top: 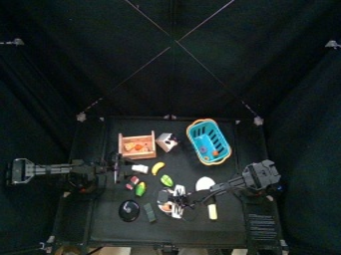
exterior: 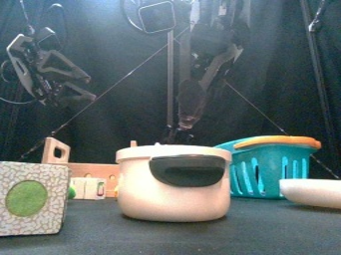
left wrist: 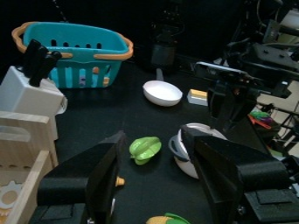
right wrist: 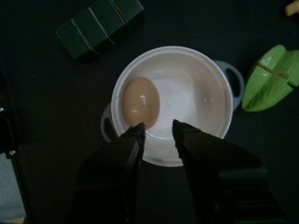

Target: Grab egg

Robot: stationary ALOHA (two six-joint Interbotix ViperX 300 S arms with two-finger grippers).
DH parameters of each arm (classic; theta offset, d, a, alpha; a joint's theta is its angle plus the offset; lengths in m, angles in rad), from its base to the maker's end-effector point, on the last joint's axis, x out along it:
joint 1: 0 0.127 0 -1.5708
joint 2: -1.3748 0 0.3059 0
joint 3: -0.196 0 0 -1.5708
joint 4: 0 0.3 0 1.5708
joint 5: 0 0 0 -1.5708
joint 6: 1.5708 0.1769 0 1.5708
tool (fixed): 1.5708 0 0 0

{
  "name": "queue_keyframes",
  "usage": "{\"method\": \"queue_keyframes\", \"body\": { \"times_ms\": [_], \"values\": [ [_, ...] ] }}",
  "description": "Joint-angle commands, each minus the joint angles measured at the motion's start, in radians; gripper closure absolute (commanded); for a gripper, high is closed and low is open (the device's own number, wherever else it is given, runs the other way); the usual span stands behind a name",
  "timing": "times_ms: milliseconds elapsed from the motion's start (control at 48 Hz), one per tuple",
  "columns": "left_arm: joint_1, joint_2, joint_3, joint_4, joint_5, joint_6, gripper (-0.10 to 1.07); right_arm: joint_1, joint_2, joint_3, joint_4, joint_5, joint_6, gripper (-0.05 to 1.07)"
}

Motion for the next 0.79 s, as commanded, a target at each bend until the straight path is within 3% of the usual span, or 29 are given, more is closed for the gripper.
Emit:
{"method": "queue_keyframes", "body": {
  "times_ms": [0, 771],
  "values": [
    [-0.002, 0.002, -0.011, -0.002, -0.005, 0.002, 0.08, -0.003, 0.0, -0.031, 0.0, -0.037, -0.002, 0.3],
    [0.0, 0.0, -0.009, -0.002, 0.009, 0.002, 0.08, -0.02, 0.054, -0.037, 0.051, -0.08, 0.0, 0.25]
  ]
}}
